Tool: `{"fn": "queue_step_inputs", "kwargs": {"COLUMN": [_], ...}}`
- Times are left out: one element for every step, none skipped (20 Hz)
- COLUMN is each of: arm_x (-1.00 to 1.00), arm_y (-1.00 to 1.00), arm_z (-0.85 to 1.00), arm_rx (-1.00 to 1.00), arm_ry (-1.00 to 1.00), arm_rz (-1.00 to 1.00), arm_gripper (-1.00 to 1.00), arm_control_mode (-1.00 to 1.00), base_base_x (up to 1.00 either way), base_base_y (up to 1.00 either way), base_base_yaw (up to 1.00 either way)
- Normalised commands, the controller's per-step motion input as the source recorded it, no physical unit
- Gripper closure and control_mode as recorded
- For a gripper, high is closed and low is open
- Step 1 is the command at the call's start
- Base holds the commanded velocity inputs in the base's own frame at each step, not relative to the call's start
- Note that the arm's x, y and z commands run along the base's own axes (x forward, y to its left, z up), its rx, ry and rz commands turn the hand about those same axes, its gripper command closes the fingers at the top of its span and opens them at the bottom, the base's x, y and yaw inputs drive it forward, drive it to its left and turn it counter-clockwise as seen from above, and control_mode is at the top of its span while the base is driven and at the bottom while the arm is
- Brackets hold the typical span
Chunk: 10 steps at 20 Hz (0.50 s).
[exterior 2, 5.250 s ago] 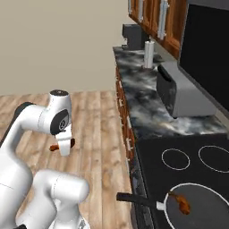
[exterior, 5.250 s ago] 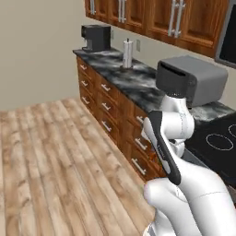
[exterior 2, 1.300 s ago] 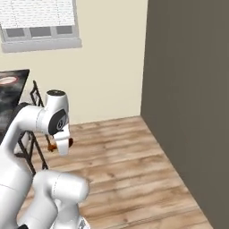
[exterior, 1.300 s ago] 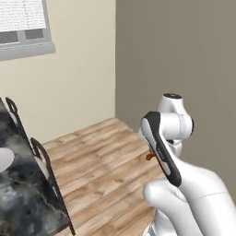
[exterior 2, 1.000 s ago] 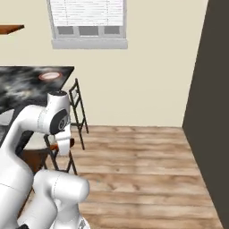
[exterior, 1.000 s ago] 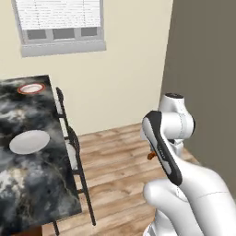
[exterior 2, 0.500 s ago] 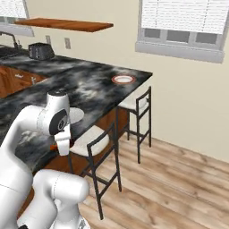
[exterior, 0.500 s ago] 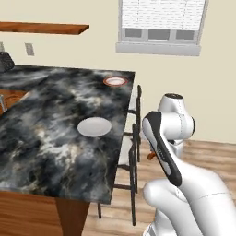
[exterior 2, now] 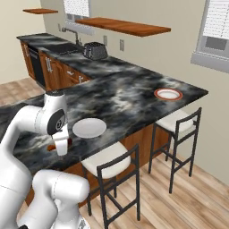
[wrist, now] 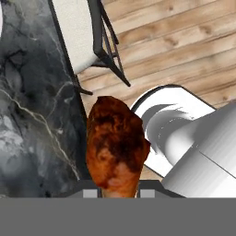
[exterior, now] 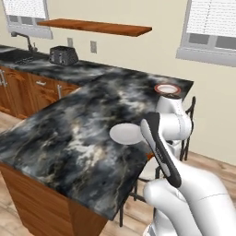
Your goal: Take the chicken drumsticks from the pan and place one on each plate on the dining counter.
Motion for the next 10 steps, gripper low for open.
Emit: {"fn": "queue_step_inputs", "kwargs": {"arm_x": [0.0,0.0,0.0,0.0,0.0,0.0,0.0,0.0,0.0,0.0], "arm_y": [0.0,0.0,0.0,0.0,0.0,0.0,0.0,0.0,0.0,0.0], "arm_z": [0.0,0.0,0.0,0.0,0.0,0.0,0.0,0.0,0.0,0.0], "arm_rx": [0.0,0.0,0.0,0.0,0.0,0.0,0.0,0.0,0.0,0.0], "arm_ry": [0.0,0.0,0.0,0.0,0.0,0.0,0.0,0.0,0.0,0.0], "arm_rz": [0.0,0.0,0.0,0.0,0.0,0.0,0.0,0.0,0.0,0.0], "arm_gripper": [1.0,1.0,1.0,1.0,1.0,1.0,1.0,1.0,1.0,1.0], "arm_control_mode": [1.0,1.0,1.0,1.0,1.0,1.0,1.0,1.0,1.0,1.0], "base_base_x": [0.61,0.44,0.34,0.19,0.1,0.0,0.0,0.0,0.0,0.0], "base_base_y": [-0.21,-0.12,0.0,0.0,0.0,0.0,0.0,0.0,0.0,0.0], "base_base_yaw": [0.31,0.19,0.03,0.0,0.0,0.0,0.0,0.0,0.0,0.0]}}
